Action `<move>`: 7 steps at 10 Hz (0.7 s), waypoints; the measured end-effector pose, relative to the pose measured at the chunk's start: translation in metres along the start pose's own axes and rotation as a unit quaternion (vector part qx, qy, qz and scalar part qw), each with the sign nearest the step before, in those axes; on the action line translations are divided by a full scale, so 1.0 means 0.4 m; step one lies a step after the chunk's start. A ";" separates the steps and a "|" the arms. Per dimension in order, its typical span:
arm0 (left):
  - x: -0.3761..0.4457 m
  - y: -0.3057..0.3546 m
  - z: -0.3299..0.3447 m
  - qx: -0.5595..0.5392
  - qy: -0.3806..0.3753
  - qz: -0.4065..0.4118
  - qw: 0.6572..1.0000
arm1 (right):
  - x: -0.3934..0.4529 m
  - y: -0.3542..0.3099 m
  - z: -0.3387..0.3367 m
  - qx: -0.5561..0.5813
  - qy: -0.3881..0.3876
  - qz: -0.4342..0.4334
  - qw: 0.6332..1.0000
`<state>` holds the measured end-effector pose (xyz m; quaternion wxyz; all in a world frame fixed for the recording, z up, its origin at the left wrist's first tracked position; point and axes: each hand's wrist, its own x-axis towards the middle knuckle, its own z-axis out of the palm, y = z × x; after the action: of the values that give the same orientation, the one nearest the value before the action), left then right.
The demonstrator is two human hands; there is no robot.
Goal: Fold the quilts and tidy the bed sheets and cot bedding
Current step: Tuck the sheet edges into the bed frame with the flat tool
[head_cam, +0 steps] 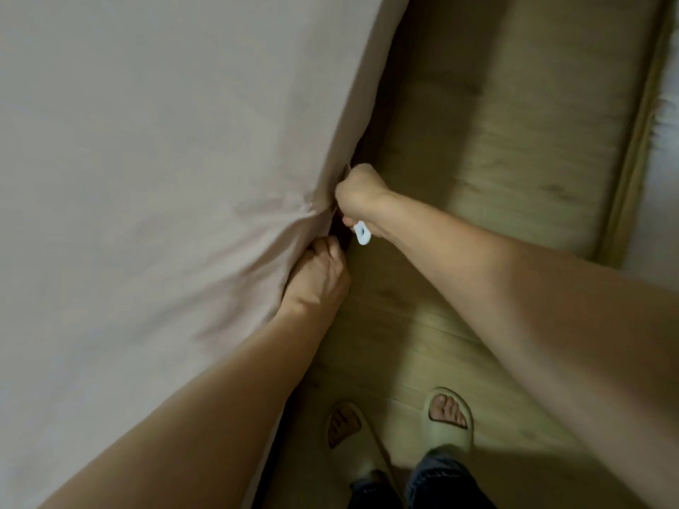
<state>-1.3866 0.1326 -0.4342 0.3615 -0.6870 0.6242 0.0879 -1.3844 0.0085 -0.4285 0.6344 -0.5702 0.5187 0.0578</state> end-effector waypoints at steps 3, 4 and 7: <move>-0.121 0.011 -0.022 -0.036 0.050 -0.042 0.997 | -0.170 0.037 -0.072 0.014 0.043 0.040 0.998; -0.114 0.007 -0.047 -0.056 0.006 -0.042 0.998 | -0.204 0.059 -0.094 0.023 0.050 0.048 0.997; -0.117 0.037 -0.029 0.000 0.043 -0.107 0.993 | -0.264 0.159 -0.092 0.091 0.055 0.033 0.994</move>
<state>-1.4137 0.1633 -0.4050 0.3418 -0.7532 0.5616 0.0194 -1.4966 0.0562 -0.3875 0.6518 -0.4950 0.5745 -0.0001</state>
